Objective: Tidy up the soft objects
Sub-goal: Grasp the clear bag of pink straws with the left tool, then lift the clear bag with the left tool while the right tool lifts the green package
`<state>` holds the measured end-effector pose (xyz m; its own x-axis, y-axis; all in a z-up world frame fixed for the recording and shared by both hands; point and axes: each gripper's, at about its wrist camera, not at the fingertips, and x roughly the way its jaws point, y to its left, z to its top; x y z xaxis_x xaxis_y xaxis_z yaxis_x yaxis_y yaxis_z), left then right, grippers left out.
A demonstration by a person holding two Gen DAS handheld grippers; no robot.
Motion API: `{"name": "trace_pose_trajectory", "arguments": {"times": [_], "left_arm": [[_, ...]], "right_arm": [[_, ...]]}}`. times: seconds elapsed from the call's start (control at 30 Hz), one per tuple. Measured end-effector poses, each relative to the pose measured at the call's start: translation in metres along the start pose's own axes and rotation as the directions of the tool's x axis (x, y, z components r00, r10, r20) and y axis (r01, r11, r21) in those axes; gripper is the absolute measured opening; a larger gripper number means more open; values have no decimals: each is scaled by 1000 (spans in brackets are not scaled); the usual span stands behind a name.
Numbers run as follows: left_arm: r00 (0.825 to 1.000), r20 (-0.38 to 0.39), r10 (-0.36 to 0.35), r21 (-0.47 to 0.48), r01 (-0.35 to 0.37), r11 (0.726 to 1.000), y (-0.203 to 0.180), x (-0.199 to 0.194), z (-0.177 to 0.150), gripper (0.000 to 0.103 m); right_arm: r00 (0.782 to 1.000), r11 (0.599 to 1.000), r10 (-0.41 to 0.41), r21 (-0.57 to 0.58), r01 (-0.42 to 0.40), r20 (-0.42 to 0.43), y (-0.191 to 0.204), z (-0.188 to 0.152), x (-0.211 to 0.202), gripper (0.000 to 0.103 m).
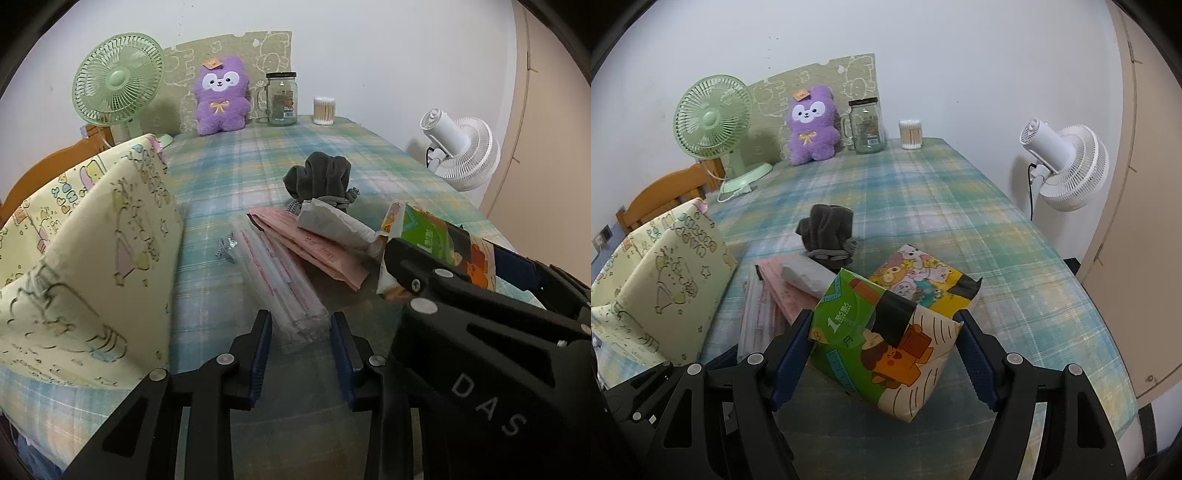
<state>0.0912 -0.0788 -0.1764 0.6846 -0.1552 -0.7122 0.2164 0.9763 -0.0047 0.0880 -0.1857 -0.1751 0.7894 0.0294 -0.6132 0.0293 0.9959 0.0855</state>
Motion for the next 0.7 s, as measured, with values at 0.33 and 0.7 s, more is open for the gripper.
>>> {"name": "trace_pose_trajectory", "arguments": {"times": [0.33,0.7], "left_arm": [[999,22,-46,-87,48,995,10,-7,8,62],[1000,-17,5,-139,-7,990,8,14,19,38]], "right_arm": [[1000,999,13,-32,-13,5,9,7,-4,77],[999,998,21,-50,-23,-28,8,16,13,77]]}}
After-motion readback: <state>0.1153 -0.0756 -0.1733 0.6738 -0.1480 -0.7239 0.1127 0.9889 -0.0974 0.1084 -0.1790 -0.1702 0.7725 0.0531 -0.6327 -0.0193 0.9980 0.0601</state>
